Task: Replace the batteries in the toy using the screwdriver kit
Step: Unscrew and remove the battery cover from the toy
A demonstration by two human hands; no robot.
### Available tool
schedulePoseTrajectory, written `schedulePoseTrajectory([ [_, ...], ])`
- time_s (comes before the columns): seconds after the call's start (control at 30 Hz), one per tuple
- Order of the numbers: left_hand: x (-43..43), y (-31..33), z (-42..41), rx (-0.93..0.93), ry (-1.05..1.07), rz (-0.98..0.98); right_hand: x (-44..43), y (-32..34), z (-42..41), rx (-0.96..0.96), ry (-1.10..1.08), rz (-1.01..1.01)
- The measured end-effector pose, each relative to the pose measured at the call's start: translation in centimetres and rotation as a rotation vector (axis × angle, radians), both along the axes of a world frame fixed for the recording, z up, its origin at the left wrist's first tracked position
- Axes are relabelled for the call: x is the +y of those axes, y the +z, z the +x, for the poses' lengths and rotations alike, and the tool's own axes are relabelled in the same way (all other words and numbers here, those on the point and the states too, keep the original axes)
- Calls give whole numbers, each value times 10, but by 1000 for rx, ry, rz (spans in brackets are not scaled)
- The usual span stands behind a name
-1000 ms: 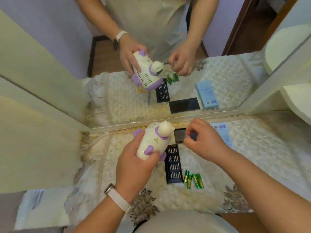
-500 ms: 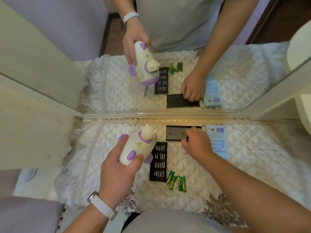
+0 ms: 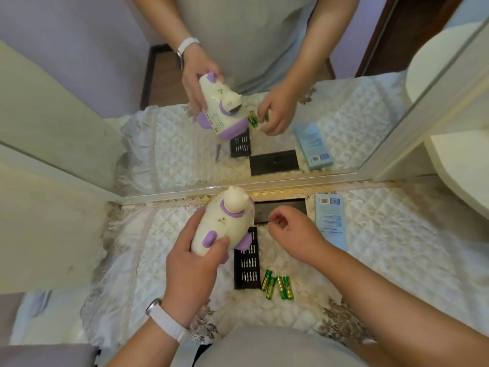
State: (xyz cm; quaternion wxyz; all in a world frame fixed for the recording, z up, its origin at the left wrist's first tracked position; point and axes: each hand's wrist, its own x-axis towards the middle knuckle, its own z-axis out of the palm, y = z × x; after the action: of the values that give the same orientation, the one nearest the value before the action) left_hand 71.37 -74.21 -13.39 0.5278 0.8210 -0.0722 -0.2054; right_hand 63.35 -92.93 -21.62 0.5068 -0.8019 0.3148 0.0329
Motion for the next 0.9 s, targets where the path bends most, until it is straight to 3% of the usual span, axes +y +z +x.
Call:
schedulePoseTrajectory([
  [0.17, 2, 25, 3, 55, -30, -219, 37, 51, -1, -109, -248, 484],
  [0.23, 6, 39, 8, 65, -49, -306, 47, 67, -3, -226, -345, 732],
  [0.3, 10, 55, 13, 69, -100, -391, 55, 82, -4, -350, -371, 855],
  [0.43, 21, 82, 24, -18, -238, -477, 70, 110, 1, -506, -326, 822],
  [0.6, 37, 90, 35, -41, -326, -602, 100, 141, 21, -686, -252, 934],
  [0.9, 81, 77, 55, -126, -386, -605, 157, 154, 63, -855, -428, 879],
])
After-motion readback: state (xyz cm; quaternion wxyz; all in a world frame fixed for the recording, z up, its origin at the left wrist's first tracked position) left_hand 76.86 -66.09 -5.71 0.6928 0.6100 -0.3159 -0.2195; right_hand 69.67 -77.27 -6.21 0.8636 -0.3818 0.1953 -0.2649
